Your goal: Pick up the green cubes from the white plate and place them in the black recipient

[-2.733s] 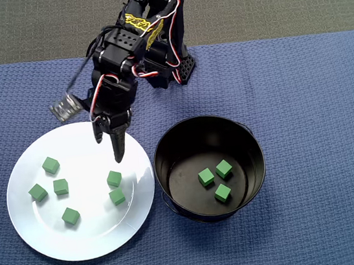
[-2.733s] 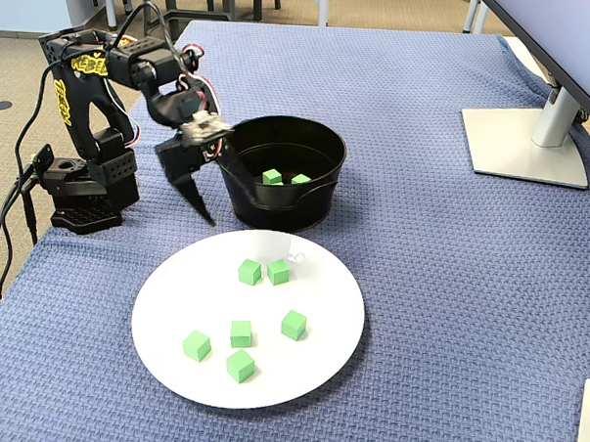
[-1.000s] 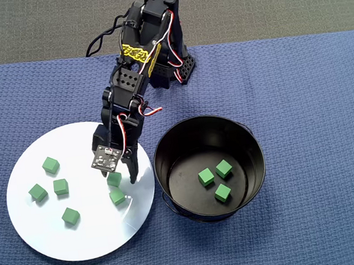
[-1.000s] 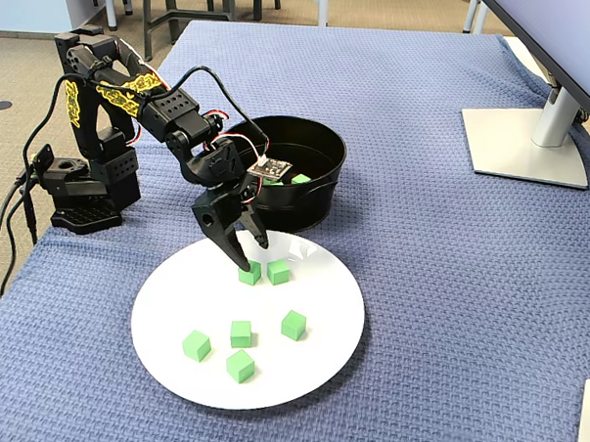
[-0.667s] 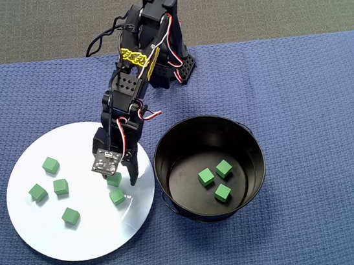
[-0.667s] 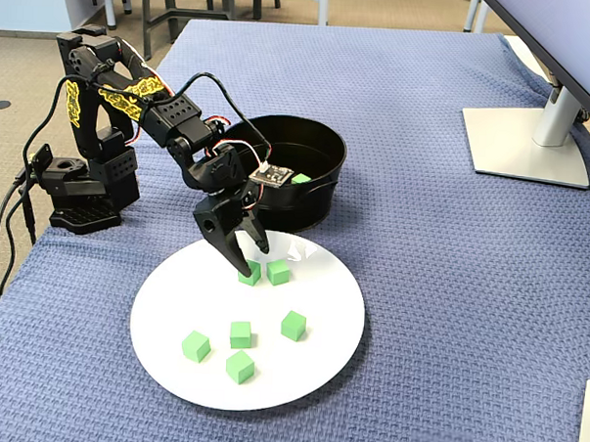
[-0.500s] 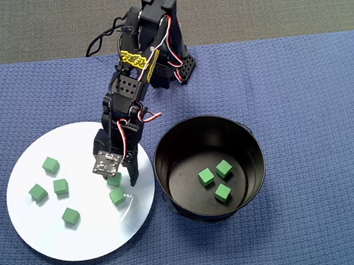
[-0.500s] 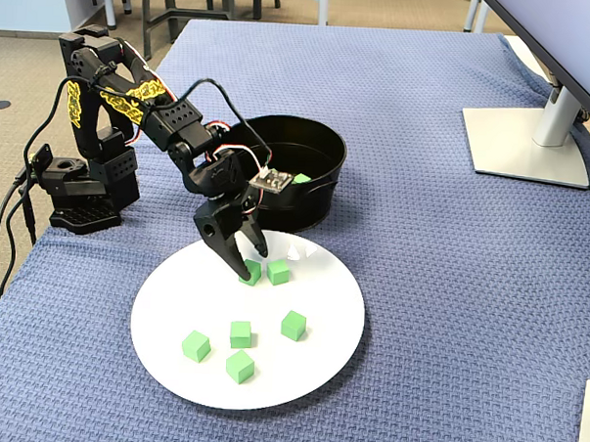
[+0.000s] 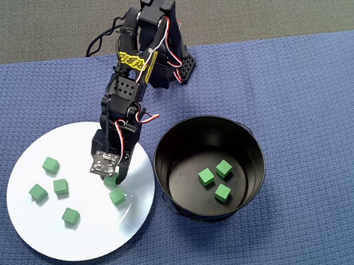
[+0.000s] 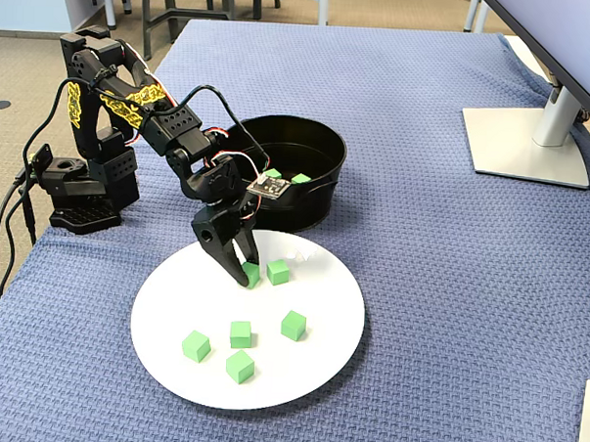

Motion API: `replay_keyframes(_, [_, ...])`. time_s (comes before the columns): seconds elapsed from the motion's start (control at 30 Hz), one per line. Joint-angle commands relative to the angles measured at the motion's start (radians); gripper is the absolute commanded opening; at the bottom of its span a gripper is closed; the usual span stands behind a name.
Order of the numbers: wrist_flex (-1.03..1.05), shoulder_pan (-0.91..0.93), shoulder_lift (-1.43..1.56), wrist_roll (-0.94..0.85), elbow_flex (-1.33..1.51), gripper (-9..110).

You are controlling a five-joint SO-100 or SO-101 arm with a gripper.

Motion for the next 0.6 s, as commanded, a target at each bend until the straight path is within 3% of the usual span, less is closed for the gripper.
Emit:
replay_keyframes(0.0, [-0.043, -0.017, 0.040, 0.072, -0.008, 0])
replay_keyframes(0.07, [-0.023, -0.034, 0.106, 0.127, -0.021, 0])
replay_keyframes(0.4, [0.515, -0.124, 0.594, 0.393, -0.190, 0])
replay_keyframes(0.57, [0.690, -0.278, 0.690, 0.514, -0.267, 0])
